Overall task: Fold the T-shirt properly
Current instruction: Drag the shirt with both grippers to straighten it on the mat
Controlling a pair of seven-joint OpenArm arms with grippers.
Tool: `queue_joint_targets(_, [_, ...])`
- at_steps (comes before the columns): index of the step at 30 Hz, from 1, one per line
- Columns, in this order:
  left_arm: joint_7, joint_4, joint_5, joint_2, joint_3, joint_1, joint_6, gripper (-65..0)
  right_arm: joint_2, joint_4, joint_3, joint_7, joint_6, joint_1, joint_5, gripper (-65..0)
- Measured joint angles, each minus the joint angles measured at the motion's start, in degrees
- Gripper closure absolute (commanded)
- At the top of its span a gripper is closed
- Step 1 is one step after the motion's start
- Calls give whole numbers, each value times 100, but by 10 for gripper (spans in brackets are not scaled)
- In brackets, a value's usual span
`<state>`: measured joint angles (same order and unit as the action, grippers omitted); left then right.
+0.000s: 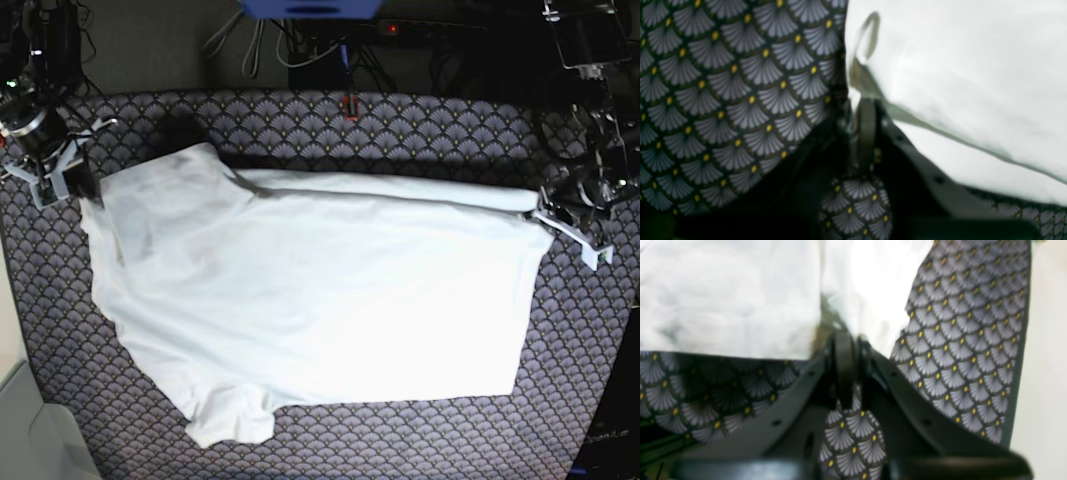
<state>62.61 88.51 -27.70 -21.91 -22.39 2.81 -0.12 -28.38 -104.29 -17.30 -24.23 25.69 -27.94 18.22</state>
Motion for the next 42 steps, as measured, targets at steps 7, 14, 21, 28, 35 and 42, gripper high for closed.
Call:
queue_joint_targets(7, [55,109,2,2,0,-26,-2,-5,57,-238,7,-66,-4,11,-48,0])
queue_joint_targets(14, [881,-1340,57,-7,37,-1464,-2,-5,-142,225,750,-1397,0,1976,26,0])
queue_joint_targets(21, [1222,-1792,17,-181,179,-1742,9,-5,-498,1029,1322,-1823,763,2295,-9,0])
queue_joint_targets(28, [1333,-1790,-103,-708,800,-1757,-9,-5,-1005,1016,1327,-1355,907,1740,68,0])
queue_joint_targets(35, [1762,-1720,-264,-957,802,-1753,-11,-5,-1480,833,1331,-1134,942,1132,160,0])
queue_joint_targets(42, [1790,-1182,-1080,-1478,800,-1023,33,-5,-1803,-151,903,-868,966,15,138,0])
